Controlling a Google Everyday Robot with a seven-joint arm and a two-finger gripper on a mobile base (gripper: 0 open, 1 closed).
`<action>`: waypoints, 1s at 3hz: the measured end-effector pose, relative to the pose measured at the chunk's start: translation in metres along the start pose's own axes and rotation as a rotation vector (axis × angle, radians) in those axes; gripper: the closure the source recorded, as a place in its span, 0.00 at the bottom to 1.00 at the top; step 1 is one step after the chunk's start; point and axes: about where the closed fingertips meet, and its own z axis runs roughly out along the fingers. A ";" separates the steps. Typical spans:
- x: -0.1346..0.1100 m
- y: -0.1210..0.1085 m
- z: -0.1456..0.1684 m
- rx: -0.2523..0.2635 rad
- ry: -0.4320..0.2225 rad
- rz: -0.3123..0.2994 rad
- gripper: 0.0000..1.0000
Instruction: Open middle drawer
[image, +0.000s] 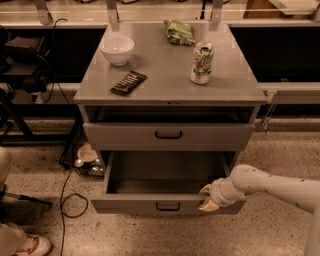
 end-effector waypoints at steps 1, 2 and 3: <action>0.000 0.000 0.000 0.000 0.000 0.000 1.00; 0.001 0.027 0.003 0.001 0.000 0.035 1.00; -0.002 0.028 -0.003 0.001 0.000 0.038 1.00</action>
Offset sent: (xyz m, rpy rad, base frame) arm -0.3407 0.0655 -0.0913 0.0922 0.1865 -0.4092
